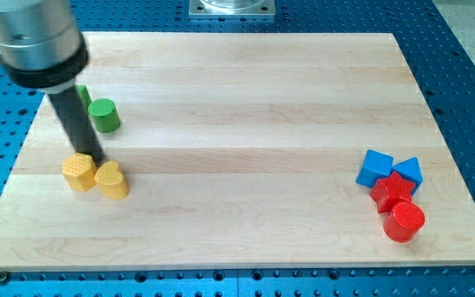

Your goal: Separate the yellow blocks

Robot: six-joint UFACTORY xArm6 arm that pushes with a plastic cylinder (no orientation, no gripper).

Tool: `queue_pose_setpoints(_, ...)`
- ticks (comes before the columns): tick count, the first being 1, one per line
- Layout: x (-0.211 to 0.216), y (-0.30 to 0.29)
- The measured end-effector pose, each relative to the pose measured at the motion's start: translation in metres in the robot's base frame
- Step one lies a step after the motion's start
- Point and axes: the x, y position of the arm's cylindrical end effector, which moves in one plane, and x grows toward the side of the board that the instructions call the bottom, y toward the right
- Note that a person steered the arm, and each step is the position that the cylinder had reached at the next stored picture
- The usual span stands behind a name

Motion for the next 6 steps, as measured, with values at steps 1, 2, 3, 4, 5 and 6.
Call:
queue_pose_setpoints(1,0.009,-0.020)
queue_pose_setpoints(2,0.020,-0.050)
queue_pose_setpoints(3,0.037,-0.009)
queue_pose_setpoints(4,0.037,0.053)
queue_pose_setpoints(5,0.042,0.108)
queue_pose_setpoints(6,0.047,0.141)
